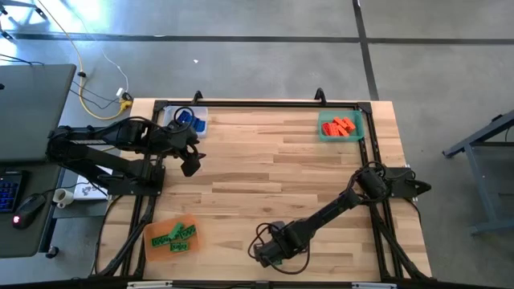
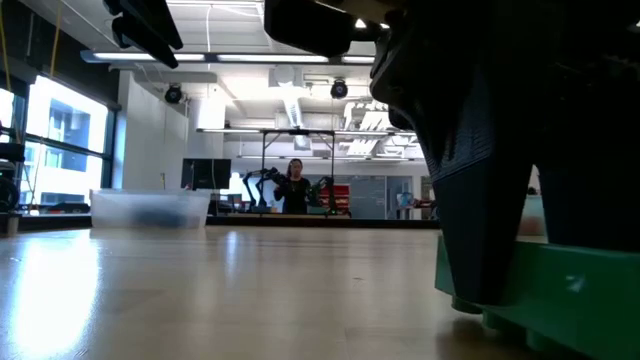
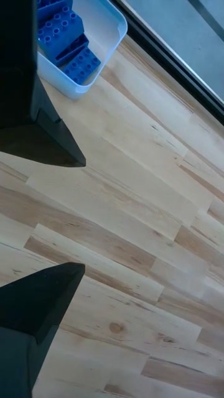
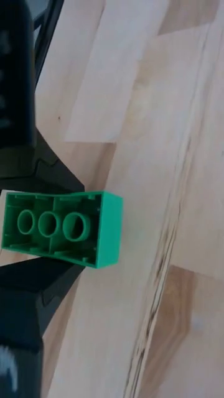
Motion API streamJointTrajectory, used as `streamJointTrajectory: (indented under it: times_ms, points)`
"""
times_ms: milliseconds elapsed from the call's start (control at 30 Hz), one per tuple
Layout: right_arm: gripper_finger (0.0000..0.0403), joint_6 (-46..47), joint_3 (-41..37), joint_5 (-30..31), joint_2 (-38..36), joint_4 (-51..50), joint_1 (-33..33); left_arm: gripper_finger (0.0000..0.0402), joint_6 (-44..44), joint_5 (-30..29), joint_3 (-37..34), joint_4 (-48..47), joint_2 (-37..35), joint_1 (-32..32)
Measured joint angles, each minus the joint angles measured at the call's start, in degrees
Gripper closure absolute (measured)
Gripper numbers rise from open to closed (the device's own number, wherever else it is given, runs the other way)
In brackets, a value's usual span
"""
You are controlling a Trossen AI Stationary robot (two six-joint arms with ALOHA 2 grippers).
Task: Sort & place blocks by color
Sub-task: Put the green game piece into the orange bin
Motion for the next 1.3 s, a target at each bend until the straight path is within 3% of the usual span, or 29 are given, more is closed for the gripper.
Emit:
streamJointTrajectory:
  times_ms: [167,600,1067,1167,1300]
  points:
    - [0.0293,-2.8,1.9,1.7,0.4,-1.2,0.0,0.0149,0.0,0.0,0.0,0.0,0.0,0.0]
    - [0.0293,-11.5,13.0,14.7,0.6,-9.8,-2.4,0.0149,0.0,0.2,0.0,0.0,0.0,0.0]
    - [0.0293,-37.5,34.2,27.7,0.3,-22.9,-8.6,0.0149,4.7,10.0,0.0,0.0,-1.6,-0.1]
    - [0.0293,-46.5,36.6,27.7,0.2,-19.3,-10.1,0.0149,4.1,13.2,0.0,0.0,-4.5,-0.1]
    - [0.0293,-58.8,35.4,24.6,0.2,-4.9,-12.8,0.0149,1.6,14.0,0.0,0.0,-9.2,-0.1]
